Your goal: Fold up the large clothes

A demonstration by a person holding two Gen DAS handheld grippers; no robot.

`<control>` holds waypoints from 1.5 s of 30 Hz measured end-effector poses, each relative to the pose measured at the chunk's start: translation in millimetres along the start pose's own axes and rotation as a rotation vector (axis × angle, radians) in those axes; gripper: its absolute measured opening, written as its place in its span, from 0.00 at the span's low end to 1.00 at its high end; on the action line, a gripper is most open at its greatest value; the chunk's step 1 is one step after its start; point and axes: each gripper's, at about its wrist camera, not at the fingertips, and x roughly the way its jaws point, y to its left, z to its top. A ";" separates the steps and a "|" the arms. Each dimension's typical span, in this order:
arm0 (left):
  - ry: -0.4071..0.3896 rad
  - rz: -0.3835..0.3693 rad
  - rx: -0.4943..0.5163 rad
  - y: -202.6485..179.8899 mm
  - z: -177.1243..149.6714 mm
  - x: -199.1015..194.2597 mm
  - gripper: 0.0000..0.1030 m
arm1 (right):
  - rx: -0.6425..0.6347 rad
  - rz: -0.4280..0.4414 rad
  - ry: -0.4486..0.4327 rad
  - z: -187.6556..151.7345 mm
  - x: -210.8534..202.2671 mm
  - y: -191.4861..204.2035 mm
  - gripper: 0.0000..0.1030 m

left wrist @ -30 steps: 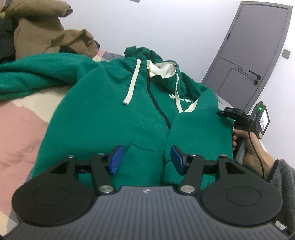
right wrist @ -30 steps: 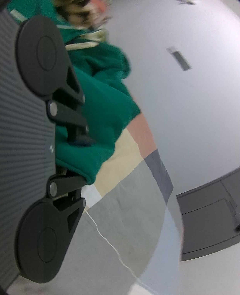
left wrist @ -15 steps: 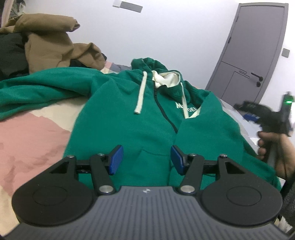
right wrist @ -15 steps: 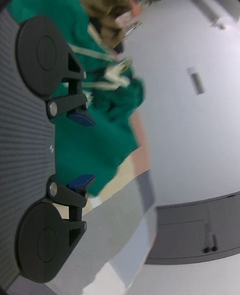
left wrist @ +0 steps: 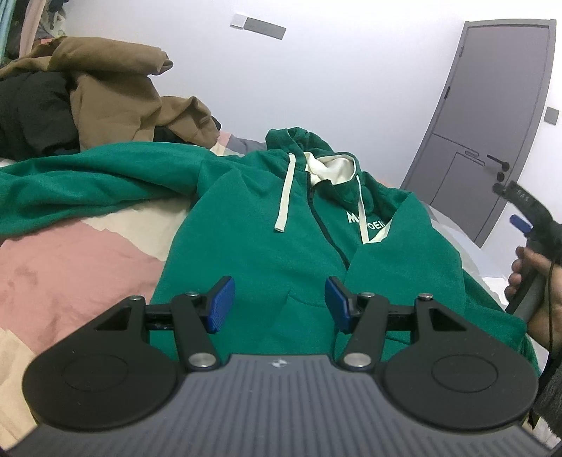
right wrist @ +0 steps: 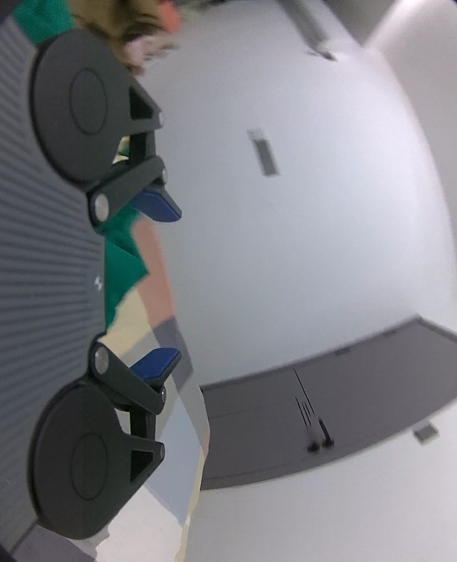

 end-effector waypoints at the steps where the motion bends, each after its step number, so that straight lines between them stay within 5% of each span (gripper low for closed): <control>1: 0.005 0.000 0.002 -1.0 -0.8 1.1 0.61 | 0.014 -0.008 -0.019 1.0 0.9 -4.2 0.78; 10: 0.020 0.020 0.029 -9.1 -3.8 10.8 0.61 | 0.032 -0.061 -0.097 6.8 20.9 -23.8 0.81; 20: 0.054 0.056 -0.004 0.1 -6.1 20.9 0.61 | -0.062 0.231 0.213 6.7 11.0 44.5 0.79; 26: 0.048 0.061 -0.014 2.4 -5.5 18.7 0.61 | -0.041 0.335 0.447 -20.8 -16.5 74.1 0.79; 31: 0.045 0.077 -0.020 4.8 -6.1 14.8 0.61 | -0.061 0.361 0.599 -54.8 -49.4 86.2 0.78; 39: 0.044 0.141 -0.113 29.8 0.9 15.4 0.62 | -0.117 0.304 0.817 -107.2 -70.8 90.7 0.61; 45: 0.020 0.236 -0.323 79.7 13.4 10.4 0.66 | -0.125 0.308 0.822 -110.5 -74.6 93.5 0.61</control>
